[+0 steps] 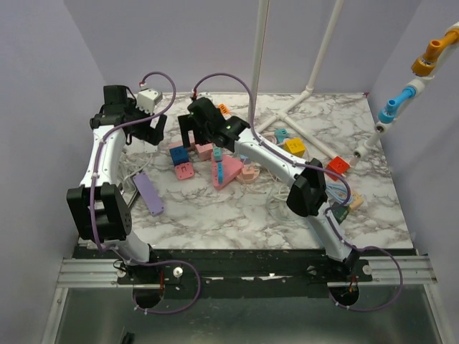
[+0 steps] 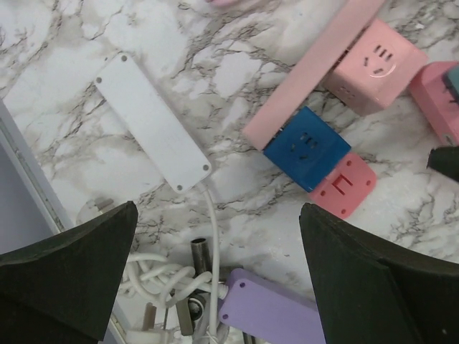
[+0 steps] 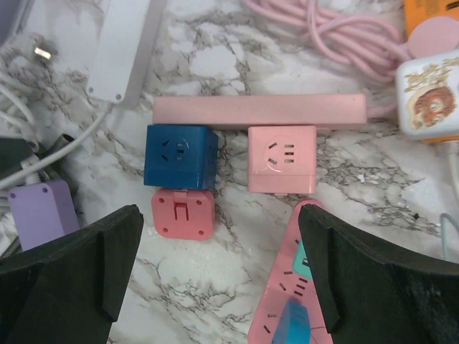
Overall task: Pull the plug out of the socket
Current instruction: Remove the plug from the socket.
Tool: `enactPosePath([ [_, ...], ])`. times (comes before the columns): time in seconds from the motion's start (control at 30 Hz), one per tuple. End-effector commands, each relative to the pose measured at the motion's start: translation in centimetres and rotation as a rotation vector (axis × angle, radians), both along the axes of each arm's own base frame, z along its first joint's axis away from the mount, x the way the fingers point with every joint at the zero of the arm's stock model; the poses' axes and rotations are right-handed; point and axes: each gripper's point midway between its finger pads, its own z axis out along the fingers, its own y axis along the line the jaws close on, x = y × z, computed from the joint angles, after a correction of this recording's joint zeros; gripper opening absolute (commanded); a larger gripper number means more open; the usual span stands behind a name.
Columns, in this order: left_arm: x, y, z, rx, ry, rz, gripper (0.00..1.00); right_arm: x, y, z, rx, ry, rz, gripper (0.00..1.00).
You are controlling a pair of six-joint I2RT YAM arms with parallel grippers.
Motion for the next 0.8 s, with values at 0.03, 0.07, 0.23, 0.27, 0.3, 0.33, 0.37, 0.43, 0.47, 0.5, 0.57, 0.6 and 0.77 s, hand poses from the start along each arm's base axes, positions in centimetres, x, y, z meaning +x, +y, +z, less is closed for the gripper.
enactPosePath([
  [0.03,2.5,2.6,0.3,0.051,-0.007,0.128,0.99,-1.3,2.9,-6.5,-0.050,0.066,0.115,1.00],
  [0.07,2.8,3.0,0.2,0.051,0.001,0.144,0.98,-1.3,3.3,-6.7,-0.045,0.058,0.121,1.00],
  [0.23,3.3,4.5,-0.6,0.029,0.072,0.210,0.98,-0.8,5.7,-7.9,-0.003,0.052,0.157,1.00],
  [0.27,3.3,4.6,-0.7,0.025,0.079,0.214,0.98,-0.9,6.1,-8.4,-0.002,0.055,0.162,1.00],
  [0.3,3.3,4.9,-0.7,0.024,0.079,0.218,0.99,-0.9,6.5,-8.5,0.004,0.054,0.167,1.00],
  [0.33,3.3,5.1,-0.8,0.026,0.081,0.218,0.98,-1.0,6.8,-8.9,0.009,0.053,0.174,1.00],
  [0.37,3.2,5.2,-0.8,0.029,0.081,0.218,0.98,-1.1,7.1,-9.2,0.011,0.053,0.177,1.00],
  [0.43,3.0,5.5,-0.8,0.036,0.083,0.219,0.98,-1.1,7.5,-9.6,0.012,0.038,0.174,1.00],
  [0.47,2.8,5.6,-0.9,0.039,0.084,0.217,0.98,-1.0,7.5,-10.0,0.008,0.034,0.166,1.00],
  [0.5,2.6,5.5,-0.9,0.039,0.085,0.212,0.98,-0.7,7.5,-10.1,0.001,0.024,0.154,1.00],
  [0.57,2.3,5.4,-0.9,0.040,0.085,0.205,0.98,-0.5,7.5,-10.8,-0.015,0.013,0.148,1.00],
  [0.6,2.1,5.4,-0.9,0.039,0.084,0.202,0.99,-0.5,7.6,-11.1,-0.016,0.013,0.148,1.00],
  [0.77,1.3,5.2,-0.7,0.038,0.073,0.193,0.98,-0.5,8.2,-12.3,-0.012,0.018,0.161,1.00],
])
